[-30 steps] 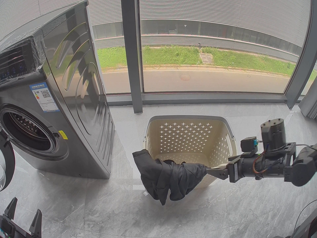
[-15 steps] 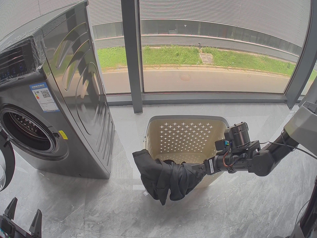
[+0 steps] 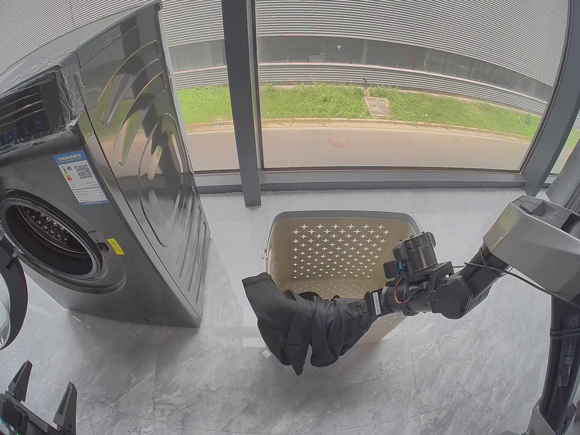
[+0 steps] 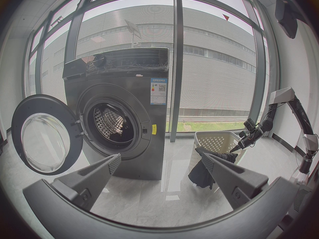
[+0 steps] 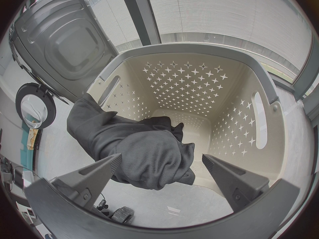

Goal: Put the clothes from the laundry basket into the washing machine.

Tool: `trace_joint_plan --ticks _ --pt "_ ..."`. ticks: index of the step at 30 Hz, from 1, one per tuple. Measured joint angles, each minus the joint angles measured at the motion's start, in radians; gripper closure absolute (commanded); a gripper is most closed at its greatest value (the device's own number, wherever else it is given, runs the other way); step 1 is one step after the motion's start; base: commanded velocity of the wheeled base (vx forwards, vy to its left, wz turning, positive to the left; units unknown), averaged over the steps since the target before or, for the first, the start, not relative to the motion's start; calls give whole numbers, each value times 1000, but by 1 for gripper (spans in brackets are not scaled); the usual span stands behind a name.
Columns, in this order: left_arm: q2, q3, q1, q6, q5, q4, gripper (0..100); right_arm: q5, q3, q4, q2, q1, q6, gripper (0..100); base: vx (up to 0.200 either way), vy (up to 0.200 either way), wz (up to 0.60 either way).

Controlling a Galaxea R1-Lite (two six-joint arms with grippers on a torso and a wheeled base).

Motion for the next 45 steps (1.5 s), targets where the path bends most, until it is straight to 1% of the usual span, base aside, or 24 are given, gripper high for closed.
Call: trace_joint_plan --ticks 10,13,19,20,29,36,45 --pt "0 0 0 0 0 0 0 2 -30 -13 54 0 5 0 0 0 0" --pt "0 0 -1 0 -1 0 0 4 -34 -38 67 1 5 0 0 0 0" --pt "0 0 0 0 -1 0 0 7 -36 -43 83 8 9 0 0 0 0" --pt "0 0 0 -1 -1 0 0 7 -36 -43 84 10 10 100 0 0 0" --pt "0 0 0 -1 -1 0 0 9 -37 -46 88 11 13 100 0 0 0" --pt "0 0 0 0 -1 0 0 4 -37 -43 81 11 27 100 0 0 0" --pt "0 0 0 0 0 0 0 -4 -27 -35 1 13 41 100 0 0 0"
